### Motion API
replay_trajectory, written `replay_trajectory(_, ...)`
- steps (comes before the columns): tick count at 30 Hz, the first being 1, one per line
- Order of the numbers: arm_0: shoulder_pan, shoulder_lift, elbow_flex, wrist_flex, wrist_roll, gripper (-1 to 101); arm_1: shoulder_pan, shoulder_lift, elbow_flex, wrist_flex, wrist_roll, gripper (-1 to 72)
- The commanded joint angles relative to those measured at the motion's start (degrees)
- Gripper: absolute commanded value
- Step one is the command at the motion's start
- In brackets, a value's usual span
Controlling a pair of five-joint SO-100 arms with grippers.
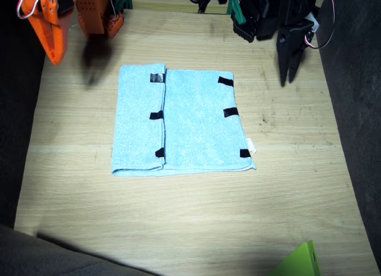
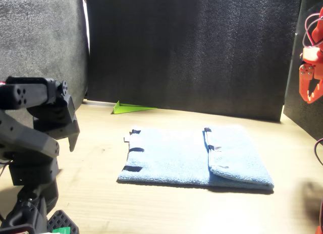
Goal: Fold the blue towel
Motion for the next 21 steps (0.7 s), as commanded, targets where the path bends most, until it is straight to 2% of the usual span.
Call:
replay_trajectory(1,-4.31,-4.57,-5.36,1.85,1.14,20,-2.64,16.61,22.68,-9.58,-4.39,-0.1)
replay_trajectory(4,-8.61,-10.55,-10.28,3.43,1.05,23,-7.73,19.95,24.43,-11.78,-7.47,-0.1)
replay_trajectory(7,-12.39,-14.5,-13.89,3.96,1.23,24,-9.14,16.35,26.89,-12.74,-9.05,-0.1)
replay_trajectory(17,-20.57,-26.72,-24.96,5.01,0.7,24,-10.55,18.46,47.55,-35.86,-12.13,-0.1)
replay_trajectory(21,-23.99,-30.85,-28.74,5.19,0.7,24,-10.55,16.79,48.69,-37.18,-12.13,-0.1)
